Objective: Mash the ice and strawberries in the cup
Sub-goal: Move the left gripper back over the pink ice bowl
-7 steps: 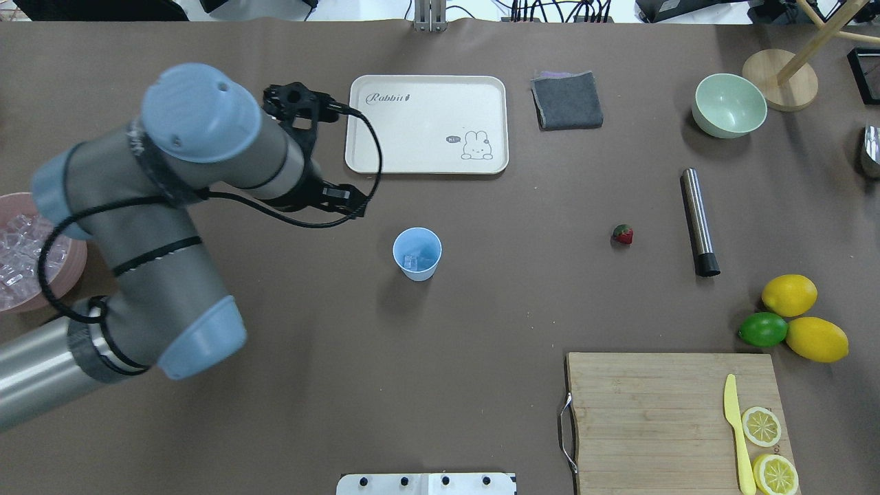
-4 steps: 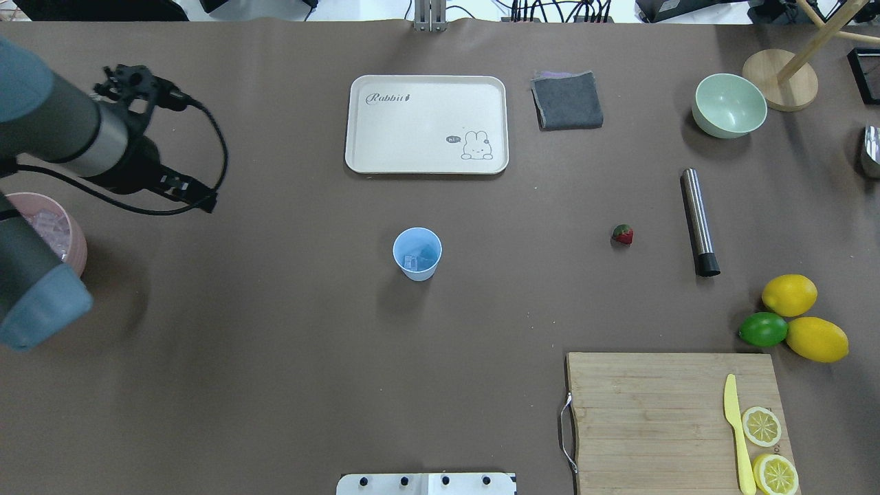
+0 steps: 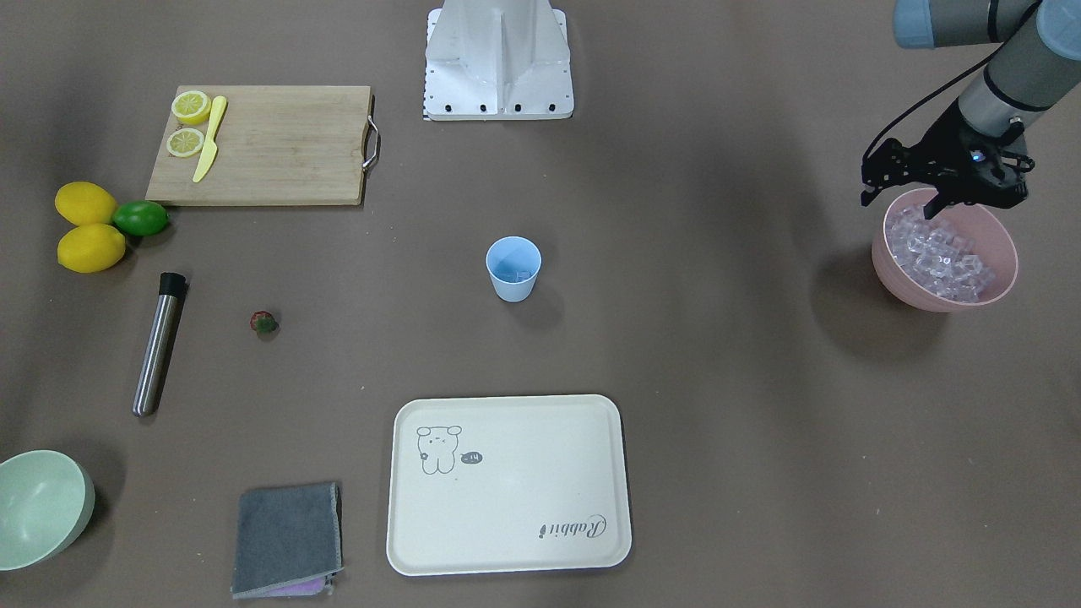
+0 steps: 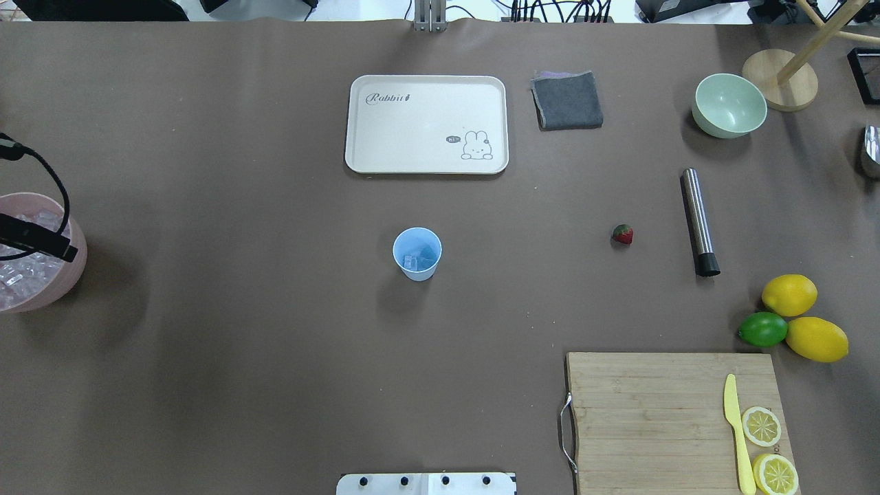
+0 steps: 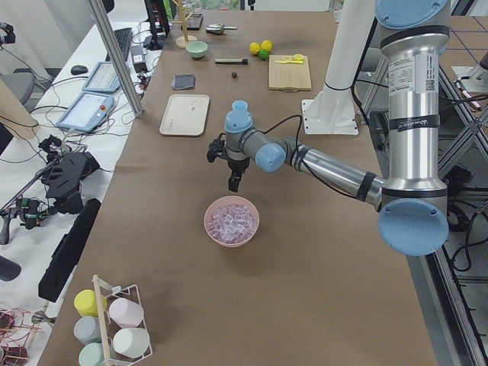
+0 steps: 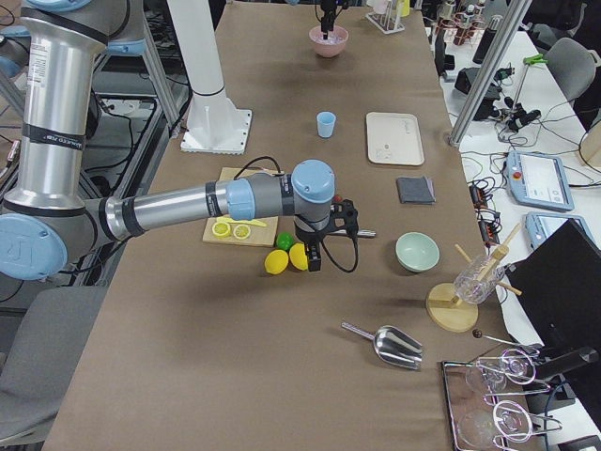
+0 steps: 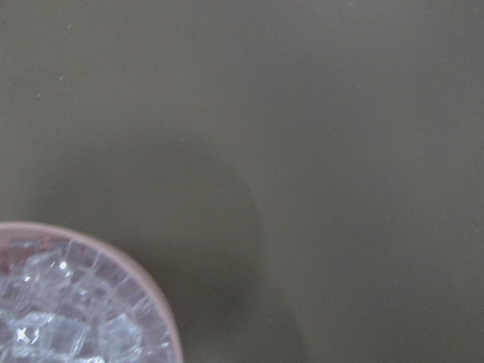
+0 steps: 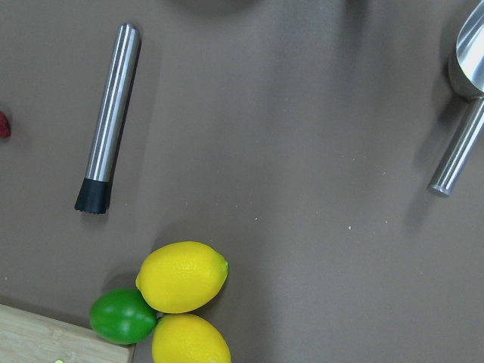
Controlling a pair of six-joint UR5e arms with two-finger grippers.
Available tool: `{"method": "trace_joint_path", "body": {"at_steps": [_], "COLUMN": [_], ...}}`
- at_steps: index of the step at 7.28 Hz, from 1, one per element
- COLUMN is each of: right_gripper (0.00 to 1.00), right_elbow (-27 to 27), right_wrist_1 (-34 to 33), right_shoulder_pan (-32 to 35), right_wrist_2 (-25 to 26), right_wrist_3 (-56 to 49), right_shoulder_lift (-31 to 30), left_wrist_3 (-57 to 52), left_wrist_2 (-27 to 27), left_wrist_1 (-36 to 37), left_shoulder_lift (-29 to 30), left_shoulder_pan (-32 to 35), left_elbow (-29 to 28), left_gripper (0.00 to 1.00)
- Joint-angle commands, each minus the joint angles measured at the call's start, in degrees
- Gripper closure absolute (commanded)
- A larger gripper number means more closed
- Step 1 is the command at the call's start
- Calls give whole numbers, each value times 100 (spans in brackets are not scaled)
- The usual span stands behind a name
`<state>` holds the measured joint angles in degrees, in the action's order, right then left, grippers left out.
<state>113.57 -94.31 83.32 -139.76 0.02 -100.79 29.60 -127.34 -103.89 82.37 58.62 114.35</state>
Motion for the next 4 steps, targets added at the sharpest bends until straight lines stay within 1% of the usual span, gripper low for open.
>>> {"method": "trace_joint_path", "body": {"at_steps": [1,3,4], "right_gripper": [0,0,0], "right_elbow": [-10,16,25], "right_wrist_1": [0,9,0], "right_shoulder_pan": [-9,0,0], "right_wrist_2": [1,1,1], "right_wrist_3": [-2,7,7], "right_shoulder_lift": [6,6,6], "left_wrist_3": [2,-42,-33], "left_wrist_2": [7,-10,-10], "left_wrist_1": [-78,-253,-654], "left_shoulder_lift": [-519,-520,-512], "left_shoulder_pan": [175,343,343], "left_elbow": [-140,-517,-754], "left_gripper": [7,8,10]}}
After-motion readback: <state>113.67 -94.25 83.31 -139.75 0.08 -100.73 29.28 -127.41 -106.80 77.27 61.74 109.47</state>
